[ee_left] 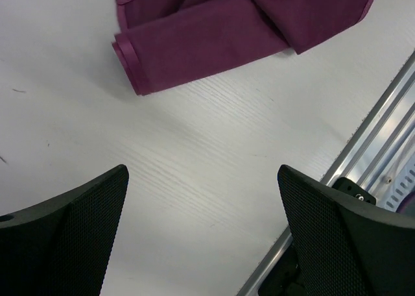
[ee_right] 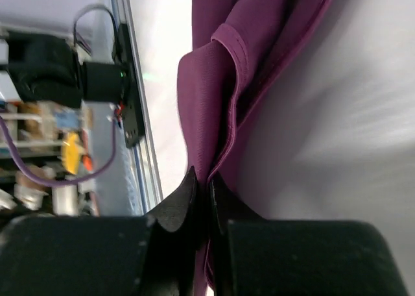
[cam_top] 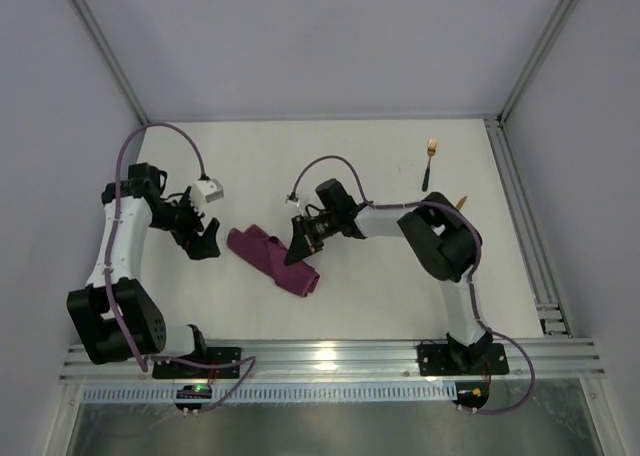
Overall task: Fold the napkin into a case and place the utensils inside
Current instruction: Turn over the smaller rectangle-folded napkin at the center of the board.
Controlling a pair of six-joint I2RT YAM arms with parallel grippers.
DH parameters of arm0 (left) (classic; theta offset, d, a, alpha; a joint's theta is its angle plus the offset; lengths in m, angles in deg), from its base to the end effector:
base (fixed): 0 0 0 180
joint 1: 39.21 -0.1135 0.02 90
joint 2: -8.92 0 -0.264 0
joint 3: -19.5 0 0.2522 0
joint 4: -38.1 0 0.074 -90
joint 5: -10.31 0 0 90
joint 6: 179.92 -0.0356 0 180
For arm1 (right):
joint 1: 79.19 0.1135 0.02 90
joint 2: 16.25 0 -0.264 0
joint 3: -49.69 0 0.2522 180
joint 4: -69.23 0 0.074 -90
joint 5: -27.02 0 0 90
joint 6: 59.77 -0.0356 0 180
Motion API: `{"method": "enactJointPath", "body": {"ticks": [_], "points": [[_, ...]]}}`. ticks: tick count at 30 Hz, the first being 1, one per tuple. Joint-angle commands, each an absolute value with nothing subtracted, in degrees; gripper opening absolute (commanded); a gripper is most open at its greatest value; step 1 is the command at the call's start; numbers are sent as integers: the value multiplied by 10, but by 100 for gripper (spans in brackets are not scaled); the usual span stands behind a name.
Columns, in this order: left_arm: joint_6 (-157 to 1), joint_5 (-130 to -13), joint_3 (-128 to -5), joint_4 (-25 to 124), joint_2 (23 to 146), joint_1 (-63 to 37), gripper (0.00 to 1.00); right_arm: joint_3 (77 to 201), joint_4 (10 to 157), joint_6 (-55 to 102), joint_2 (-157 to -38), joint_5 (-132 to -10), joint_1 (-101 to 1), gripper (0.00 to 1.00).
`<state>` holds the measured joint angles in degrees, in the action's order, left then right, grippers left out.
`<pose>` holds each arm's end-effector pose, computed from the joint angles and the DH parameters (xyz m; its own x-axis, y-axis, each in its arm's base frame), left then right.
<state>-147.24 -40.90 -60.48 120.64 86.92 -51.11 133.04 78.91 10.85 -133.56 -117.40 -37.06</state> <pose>0.2334 0.0264 0.2801 -0.5718 0.5500 -0.6087 0.7800 0.5945 -0.1956 0.2912 0.3024 0.1418 -0.7572 -0.4245 -0.4964 -0.6101 0.1882 0.7696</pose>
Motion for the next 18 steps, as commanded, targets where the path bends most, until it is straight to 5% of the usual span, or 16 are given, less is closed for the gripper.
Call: {"method": "enactJointPath", "body": {"ticks": [1, 7, 10, 14, 18], "points": [[-1498, -392, -636, 1260, 909, -515, 99, 1321, 599, -67, -1392, -1280, -411, 4], [-1479, -386, -649, 1246, 953, -515, 99, 1304, 569, -134, -1432, -1252, -453, 4], [-1443, -403, -651, 1196, 979, -506, 99, 1329, 689, -50, -1429, -1213, -456, 18], [-1384, -435, -647, 1117, 1003, -472, 99, 1358, 817, 52, -1401, -1128, -457, 64], [-1318, -448, -651, 1026, 1024, -448, 99, 1376, 924, 139, -1360, -1024, -458, 83]]}}
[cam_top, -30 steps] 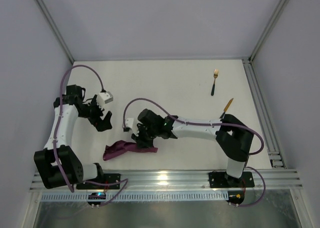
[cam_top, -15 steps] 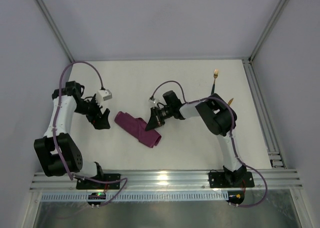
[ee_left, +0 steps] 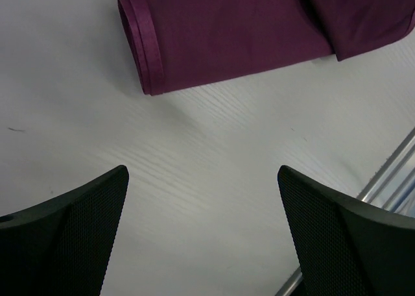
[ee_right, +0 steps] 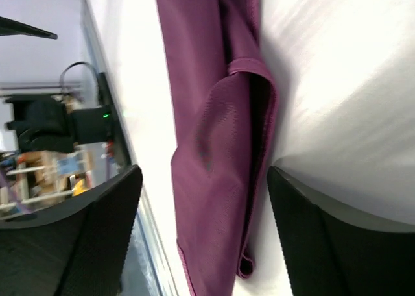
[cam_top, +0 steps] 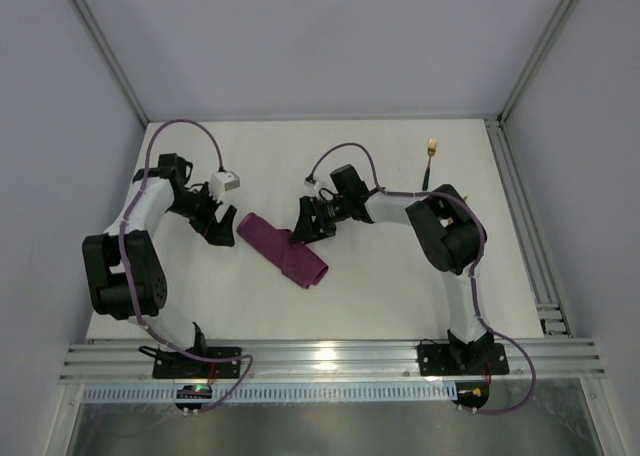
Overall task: Fold the napkin into a case and place the utensils inside
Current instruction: Turn over the smaller rectangle-folded napkin at the center of the board.
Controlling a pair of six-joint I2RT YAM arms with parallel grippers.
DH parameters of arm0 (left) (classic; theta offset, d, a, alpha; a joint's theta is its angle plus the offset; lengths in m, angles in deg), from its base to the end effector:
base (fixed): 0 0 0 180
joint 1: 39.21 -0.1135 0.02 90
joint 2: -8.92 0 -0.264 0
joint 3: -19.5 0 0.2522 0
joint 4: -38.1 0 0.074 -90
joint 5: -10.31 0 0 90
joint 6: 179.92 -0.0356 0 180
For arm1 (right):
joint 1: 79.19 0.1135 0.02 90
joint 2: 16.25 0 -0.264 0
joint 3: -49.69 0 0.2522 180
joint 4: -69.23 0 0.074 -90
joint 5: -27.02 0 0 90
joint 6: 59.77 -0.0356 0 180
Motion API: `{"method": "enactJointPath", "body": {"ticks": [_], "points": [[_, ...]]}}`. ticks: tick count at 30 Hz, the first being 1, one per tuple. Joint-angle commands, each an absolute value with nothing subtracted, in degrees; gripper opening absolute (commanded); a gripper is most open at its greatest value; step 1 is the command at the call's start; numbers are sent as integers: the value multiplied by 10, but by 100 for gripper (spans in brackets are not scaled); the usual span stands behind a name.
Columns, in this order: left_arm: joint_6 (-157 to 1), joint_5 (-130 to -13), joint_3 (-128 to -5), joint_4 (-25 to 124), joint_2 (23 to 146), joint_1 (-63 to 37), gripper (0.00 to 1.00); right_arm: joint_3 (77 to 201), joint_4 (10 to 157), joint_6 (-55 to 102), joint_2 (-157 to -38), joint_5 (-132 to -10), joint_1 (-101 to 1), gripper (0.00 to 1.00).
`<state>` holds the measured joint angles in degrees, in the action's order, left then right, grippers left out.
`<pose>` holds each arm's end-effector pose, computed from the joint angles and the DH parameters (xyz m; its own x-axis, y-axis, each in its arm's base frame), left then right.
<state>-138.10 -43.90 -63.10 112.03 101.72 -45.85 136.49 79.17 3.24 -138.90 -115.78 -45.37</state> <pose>0.2921 0.0130 0.2302 -0.6845 0.5289 -0.5017 0.7134 0.6276 -0.3117 0.3443 0.2648 0.1196 -0.8928 -0.2678 -0.3622 -0.4408 0.3532 0.8252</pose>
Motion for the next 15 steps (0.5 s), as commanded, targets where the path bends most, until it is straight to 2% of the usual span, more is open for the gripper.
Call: {"method": "enactJointPath", "body": {"ticks": [1, 5, 10, 13, 15], "points": [[-1308, -447, -654, 1012, 1031, -448, 99, 1384, 935, 149, -1353, -1006, -459, 85], [-1284, -479, -689, 977, 1079, -433, 99, 1398, 979, 187, -1321, -932, -458, 87], [-1281, -516, -703, 955, 1139, -398, 99, 1363, 937, 175, -1296, -935, -447, 70], [-1282, -485, -708, 955, 1168, -378, 99, 1330, 903, 153, -1297, -947, -440, 57], [-1287, -469, -712, 963, 1180, -376, 99, 1306, 843, 117, -1299, -964, -439, 54]]}}
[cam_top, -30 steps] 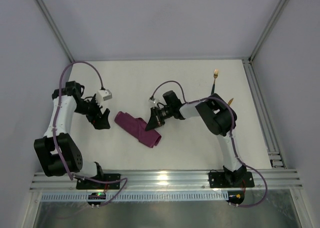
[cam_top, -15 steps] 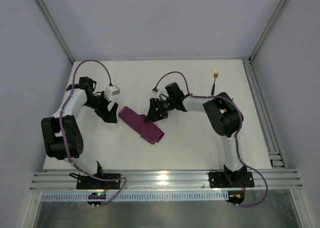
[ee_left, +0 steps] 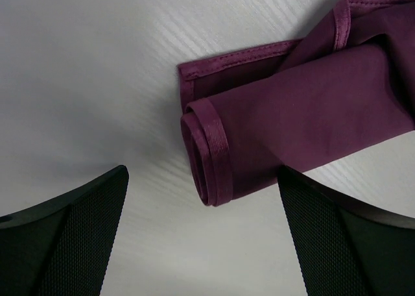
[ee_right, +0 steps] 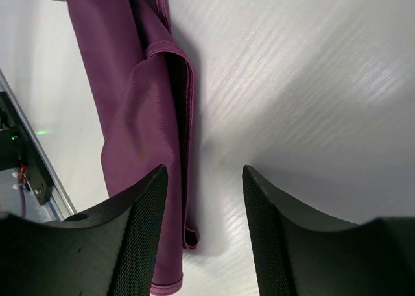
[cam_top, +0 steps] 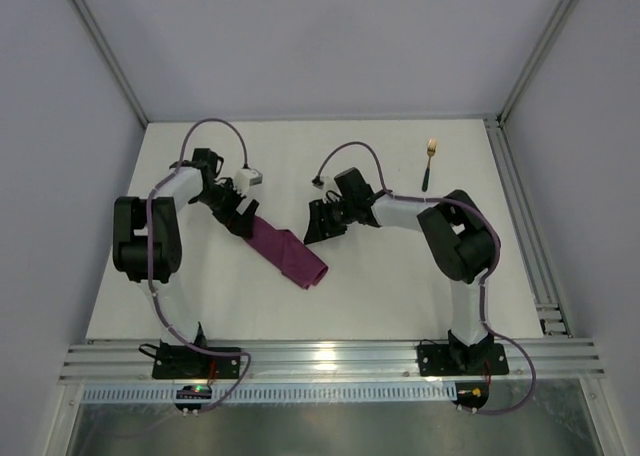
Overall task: Fold the napkin into a case and place the utensils inside
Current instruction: Turn over the smaller rectangle-folded napkin at the center of the board, then pick up the knife from the corner of the board.
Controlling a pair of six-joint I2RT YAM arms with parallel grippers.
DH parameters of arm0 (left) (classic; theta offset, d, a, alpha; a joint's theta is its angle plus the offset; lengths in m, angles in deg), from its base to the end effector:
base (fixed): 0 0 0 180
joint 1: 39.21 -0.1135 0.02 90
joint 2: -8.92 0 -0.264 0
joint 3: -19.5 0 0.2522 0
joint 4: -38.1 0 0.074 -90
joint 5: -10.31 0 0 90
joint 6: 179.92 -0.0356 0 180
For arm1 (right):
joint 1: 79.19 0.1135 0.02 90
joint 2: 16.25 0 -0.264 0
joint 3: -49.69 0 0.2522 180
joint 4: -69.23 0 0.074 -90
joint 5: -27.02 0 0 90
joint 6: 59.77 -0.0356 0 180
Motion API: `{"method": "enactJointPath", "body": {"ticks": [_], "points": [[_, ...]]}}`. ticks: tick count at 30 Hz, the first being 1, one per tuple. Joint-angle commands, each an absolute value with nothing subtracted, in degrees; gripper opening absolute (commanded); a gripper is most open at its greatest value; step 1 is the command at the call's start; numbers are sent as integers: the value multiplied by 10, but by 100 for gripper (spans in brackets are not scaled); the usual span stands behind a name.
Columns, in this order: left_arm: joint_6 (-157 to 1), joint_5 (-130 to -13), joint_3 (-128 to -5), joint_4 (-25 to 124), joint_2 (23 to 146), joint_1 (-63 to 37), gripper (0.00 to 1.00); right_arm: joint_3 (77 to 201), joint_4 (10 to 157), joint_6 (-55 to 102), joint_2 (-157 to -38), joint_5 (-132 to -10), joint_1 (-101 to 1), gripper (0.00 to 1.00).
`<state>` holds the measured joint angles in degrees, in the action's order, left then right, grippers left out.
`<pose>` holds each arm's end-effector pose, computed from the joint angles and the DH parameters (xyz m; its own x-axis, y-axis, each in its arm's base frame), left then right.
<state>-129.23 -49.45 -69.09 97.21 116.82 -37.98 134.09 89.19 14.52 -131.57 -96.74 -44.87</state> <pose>0.3597 -0.0257 0.1787 -0.6820 0.5621 -0.4679 0.7130 0.6533 -0.2546 0.3313 0.2501 0.1422 -0.8222 -0.2887 -0.4906 -0.5565 0.5891 0.5859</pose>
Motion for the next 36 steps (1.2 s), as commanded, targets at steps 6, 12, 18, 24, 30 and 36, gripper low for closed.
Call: {"method": "enactJointPath", "body": {"ticks": [6, 12, 18, 24, 30, 36], "points": [[-1246, -479, -721, 931, 1199, -368, 99, 1327, 774, 61, -1357, -997, -427, 41], [-1210, -560, -729, 913, 1226, -323, 99, 1360, 764, 31, -1400, -996, -423, 21], [-1173, -590, -720, 871, 1236, -306, 99, 1372, 794, 45, -1383, -966, -424, 35], [-1164, -603, -720, 855, 1227, -305, 99, 1346, 890, 99, -1275, -830, -423, 52], [-1161, -596, -719, 854, 1232, -306, 99, 1239, 873, 97, -1150, -737, -375, 39], [-1163, -601, -713, 852, 1230, -306, 99, 1143, 740, 47, -1131, -801, -345, 15]]}}
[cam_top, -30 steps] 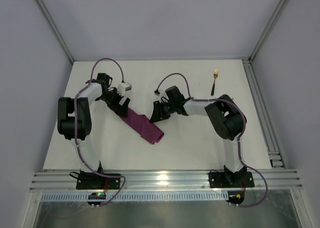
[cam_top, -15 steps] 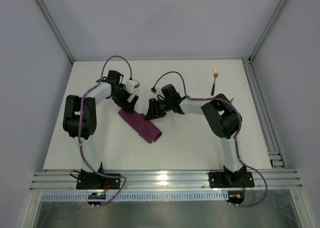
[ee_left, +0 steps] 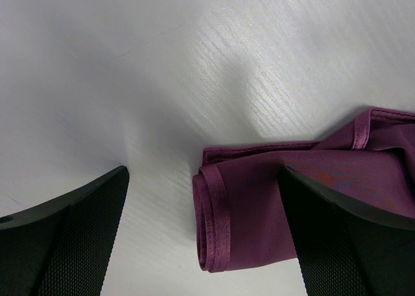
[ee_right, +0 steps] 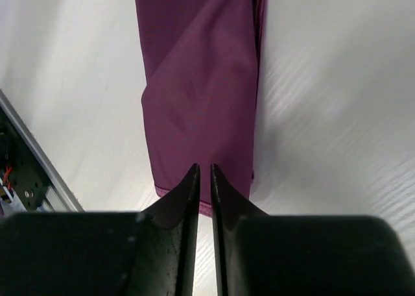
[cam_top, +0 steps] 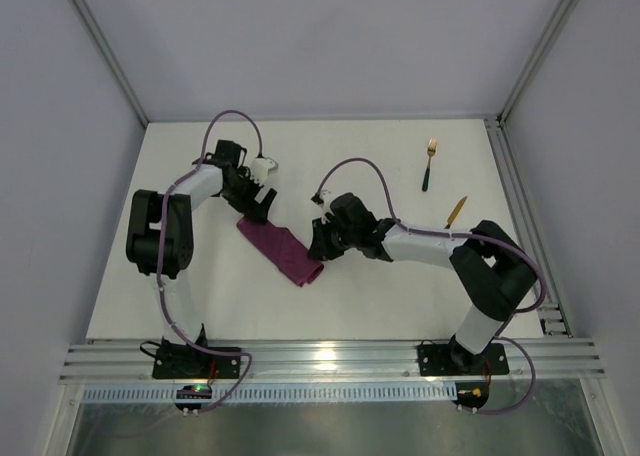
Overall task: Fold the napkin into a case and place the utensils inside
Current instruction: Pick up the knife from the corner of the board.
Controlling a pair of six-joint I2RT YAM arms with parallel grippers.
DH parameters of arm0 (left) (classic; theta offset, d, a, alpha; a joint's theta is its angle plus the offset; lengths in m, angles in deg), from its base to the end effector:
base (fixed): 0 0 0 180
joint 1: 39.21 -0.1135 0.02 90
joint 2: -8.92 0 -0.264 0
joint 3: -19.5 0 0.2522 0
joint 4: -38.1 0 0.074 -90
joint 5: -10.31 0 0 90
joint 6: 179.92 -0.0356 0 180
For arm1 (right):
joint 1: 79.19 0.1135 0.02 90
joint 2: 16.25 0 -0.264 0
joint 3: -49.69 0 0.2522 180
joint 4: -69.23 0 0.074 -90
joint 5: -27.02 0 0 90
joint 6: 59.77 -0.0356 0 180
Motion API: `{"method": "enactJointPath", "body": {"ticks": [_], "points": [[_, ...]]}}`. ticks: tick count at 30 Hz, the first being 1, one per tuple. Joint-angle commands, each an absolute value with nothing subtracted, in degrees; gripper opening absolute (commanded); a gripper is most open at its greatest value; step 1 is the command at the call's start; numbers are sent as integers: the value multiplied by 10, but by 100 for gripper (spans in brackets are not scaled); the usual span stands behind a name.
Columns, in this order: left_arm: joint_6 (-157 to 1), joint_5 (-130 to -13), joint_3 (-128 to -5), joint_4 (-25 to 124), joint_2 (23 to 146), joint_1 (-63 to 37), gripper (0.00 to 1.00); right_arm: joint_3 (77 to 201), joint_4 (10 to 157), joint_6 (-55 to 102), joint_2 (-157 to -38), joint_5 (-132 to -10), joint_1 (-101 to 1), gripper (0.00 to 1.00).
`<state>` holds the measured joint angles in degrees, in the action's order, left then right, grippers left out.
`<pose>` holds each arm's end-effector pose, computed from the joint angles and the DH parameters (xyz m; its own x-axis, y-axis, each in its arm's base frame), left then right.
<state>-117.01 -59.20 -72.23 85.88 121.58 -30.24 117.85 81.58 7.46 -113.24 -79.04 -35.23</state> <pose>0.3895 -0.0741 0.1670 -0.6957 0.5417 -0.4718 0.6609 0.7400 -0.1250 0.2484 0.2532 0.1827 -0.7532 -0.2096 -0.6235 -0.5698 0.6814 0.4593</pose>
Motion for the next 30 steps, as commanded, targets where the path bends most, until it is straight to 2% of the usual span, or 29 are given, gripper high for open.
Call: {"method": "enactJointPath", "body": {"ticks": [1, 7, 13, 15, 19, 20, 21, 23, 24, 25, 27, 28, 30], "points": [[-1162, -602, -712, 852, 1229, -306, 99, 1133, 732, 44, -1136, -803, -345, 12], [-1164, -608, -707, 847, 1227, -306, 99, 1132, 727, 35, -1197, -792, -364, 7], [-1166, -605, -706, 845, 1211, -306, 99, 1143, 740, 56, -1181, -792, -366, 6], [-1163, -606, -706, 842, 1184, -306, 99, 1147, 762, 74, -1161, -779, -366, 8], [-1157, -630, -706, 835, 1106, -306, 99, 1192, 824, 123, -1100, -724, -367, 19], [-1157, -635, -709, 836, 1086, -305, 99, 1205, 862, 134, -1070, -710, -366, 23], [-1156, -641, -718, 840, 1046, -306, 99, 1215, 877, 148, -1053, -694, -366, 38], [-1157, -662, -733, 846, 1005, -306, 99, 1248, 911, 189, -1000, -625, -366, 52], [-1157, -671, -751, 854, 986, -306, 99, 1264, 919, 202, -983, -586, -366, 62], [-1158, -677, -760, 857, 948, -306, 99, 1268, 922, 233, -966, -557, -367, 80], [-1157, -695, -779, 852, 914, -306, 99, 1266, 914, 249, -921, -474, -374, 96], [-1129, -706, -779, 835, 881, -306, 99, 1262, 910, 247, -906, -449, -387, 99], [-1073, -769, -774, 799, 851, -307, 99, 1244, 895, 233, -864, -399, -407, 99]]}}
